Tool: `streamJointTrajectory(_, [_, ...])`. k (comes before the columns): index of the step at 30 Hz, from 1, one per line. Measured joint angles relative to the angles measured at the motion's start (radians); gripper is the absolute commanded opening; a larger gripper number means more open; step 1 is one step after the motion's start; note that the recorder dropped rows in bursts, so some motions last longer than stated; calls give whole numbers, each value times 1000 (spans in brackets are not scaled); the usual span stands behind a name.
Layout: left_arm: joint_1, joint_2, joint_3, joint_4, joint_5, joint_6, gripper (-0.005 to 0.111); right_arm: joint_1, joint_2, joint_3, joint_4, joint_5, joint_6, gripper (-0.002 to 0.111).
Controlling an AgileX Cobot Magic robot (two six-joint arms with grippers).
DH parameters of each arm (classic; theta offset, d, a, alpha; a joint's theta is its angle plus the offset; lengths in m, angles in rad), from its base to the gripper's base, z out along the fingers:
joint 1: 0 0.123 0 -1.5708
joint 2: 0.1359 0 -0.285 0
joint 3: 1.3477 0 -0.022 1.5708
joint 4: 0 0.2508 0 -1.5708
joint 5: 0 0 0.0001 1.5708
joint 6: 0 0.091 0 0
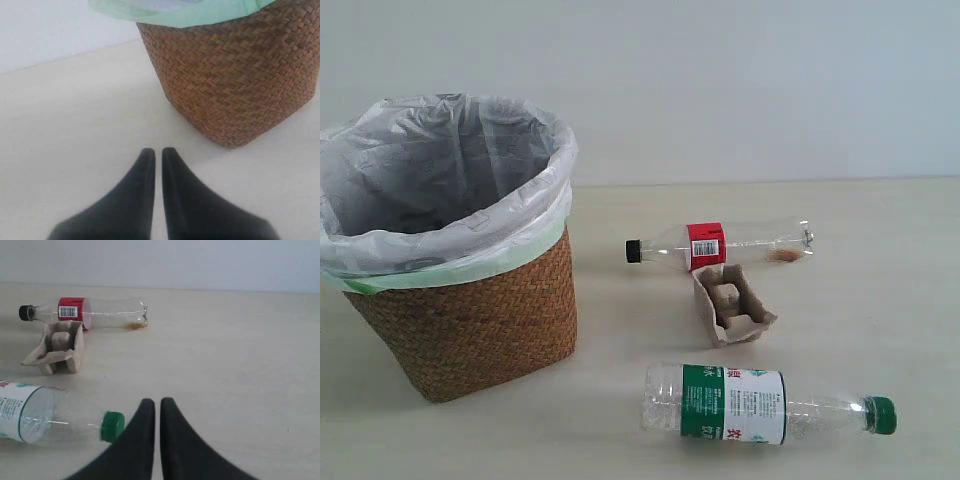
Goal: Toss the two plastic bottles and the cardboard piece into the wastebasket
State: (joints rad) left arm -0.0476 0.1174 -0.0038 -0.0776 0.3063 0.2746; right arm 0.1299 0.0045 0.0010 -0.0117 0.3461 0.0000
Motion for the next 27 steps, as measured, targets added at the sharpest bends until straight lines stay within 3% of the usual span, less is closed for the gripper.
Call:
streamJointTrajectory(16, [0,0,0,0,0,0,4,0,0,0,-42,-157,-8,1])
streamJointTrajectory(27, [0,0,0,0,0,0,4,0,0,0,-45,-707,71,1])
